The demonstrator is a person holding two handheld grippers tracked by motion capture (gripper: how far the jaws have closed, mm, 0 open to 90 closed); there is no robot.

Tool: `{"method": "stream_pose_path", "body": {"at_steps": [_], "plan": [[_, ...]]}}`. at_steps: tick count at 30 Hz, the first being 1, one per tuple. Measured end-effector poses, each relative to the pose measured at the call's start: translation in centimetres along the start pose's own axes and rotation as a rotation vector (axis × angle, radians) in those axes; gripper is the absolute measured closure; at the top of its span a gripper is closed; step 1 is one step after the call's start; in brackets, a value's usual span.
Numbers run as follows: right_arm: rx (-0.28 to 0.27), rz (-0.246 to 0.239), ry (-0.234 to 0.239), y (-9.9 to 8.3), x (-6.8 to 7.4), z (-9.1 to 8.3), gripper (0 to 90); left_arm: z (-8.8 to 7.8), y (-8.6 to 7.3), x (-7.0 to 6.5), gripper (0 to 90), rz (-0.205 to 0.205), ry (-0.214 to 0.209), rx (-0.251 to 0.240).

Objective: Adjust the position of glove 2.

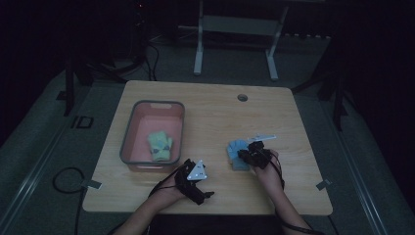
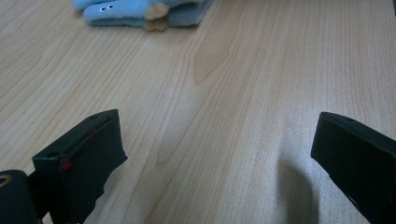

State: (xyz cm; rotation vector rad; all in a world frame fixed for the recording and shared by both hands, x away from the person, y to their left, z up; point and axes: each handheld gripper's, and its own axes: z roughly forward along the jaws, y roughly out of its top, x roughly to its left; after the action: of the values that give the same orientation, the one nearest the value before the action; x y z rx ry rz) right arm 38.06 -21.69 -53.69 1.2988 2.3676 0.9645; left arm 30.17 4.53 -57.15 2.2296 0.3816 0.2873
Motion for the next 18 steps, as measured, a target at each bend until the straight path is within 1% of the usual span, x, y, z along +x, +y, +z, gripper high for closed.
{"method": "stream_pose_path", "body": {"at_steps": [7,8,9,11,12,13,15,16,18], "plan": [[0.010,-0.008,0.002,0.0,-0.2,0.1,78.5,0.0,0.1,0.0,2.6,-0.002,0.004,0.000],[0.011,-0.010,0.006,0.1,-0.2,0.0,76.9,-0.1,0.1,0.0,2.6,0.000,0.013,0.003],[0.006,-0.017,0.010,0.2,-0.3,-0.2,71.9,-0.1,0.1,0.0,2.6,-0.001,0.015,0.001],[0.001,-0.026,0.018,0.3,-0.4,-0.5,65.1,-0.1,0.2,-0.1,2.7,-0.007,0.016,-0.007],[-0.001,-0.032,0.018,0.3,-0.5,-0.7,60.2,-0.1,0.3,-0.1,2.7,-0.011,0.016,-0.010],[-0.006,-0.038,0.030,0.3,-0.6,-0.9,54.5,-0.1,0.4,-0.1,2.7,-0.013,0.021,-0.010],[-0.005,-0.049,0.041,0.3,-0.7,-1.2,50.6,-0.1,0.6,-0.3,2.7,-0.011,0.028,-0.012],[-0.009,-0.047,0.048,0.3,-0.8,-1.4,46.2,-0.1,0.7,-0.3,2.7,-0.005,0.032,-0.016],[-0.013,-0.041,0.065,0.4,-1.1,-1.8,40.3,-0.1,1.0,-0.4,2.7,-0.003,0.034,-0.027]]}}
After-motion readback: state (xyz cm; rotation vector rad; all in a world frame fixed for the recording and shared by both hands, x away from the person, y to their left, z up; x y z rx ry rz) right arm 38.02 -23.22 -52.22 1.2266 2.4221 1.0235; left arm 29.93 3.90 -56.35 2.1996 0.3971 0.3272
